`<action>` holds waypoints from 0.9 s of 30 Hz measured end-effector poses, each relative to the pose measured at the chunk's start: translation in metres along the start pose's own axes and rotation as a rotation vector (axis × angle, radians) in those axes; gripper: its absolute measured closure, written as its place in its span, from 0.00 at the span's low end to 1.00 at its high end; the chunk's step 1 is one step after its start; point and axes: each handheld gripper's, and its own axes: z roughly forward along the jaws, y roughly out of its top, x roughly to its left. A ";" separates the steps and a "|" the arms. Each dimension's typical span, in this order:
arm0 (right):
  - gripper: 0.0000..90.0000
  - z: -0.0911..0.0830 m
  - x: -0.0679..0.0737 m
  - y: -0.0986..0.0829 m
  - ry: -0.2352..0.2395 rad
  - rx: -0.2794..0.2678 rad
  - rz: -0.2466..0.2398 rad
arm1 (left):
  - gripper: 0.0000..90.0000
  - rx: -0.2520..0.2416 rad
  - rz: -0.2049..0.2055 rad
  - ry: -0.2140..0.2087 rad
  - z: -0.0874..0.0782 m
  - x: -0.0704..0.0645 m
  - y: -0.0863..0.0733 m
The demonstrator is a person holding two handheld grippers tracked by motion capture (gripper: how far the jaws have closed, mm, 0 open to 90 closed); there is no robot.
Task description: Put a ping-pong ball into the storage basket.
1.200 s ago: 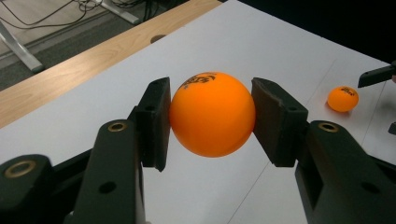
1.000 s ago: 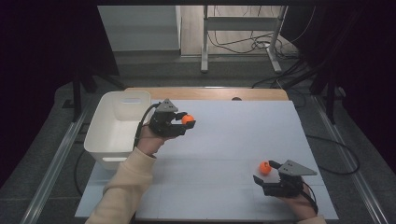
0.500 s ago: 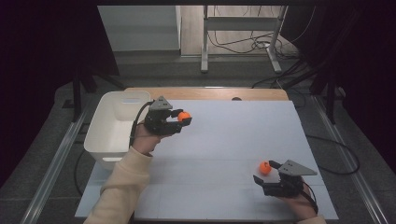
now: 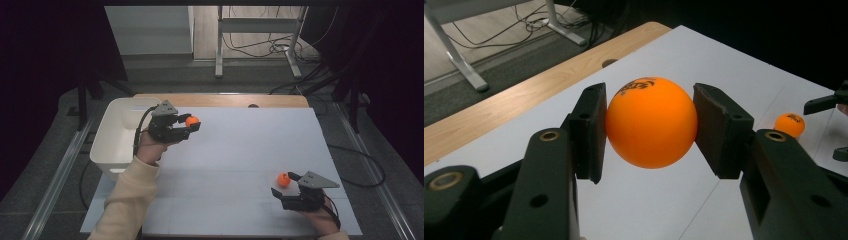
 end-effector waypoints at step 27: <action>0.17 0.000 0.000 0.000 0.000 -0.003 0.000 | 0.56 -0.034 -0.020 0.059 -0.020 0.015 0.000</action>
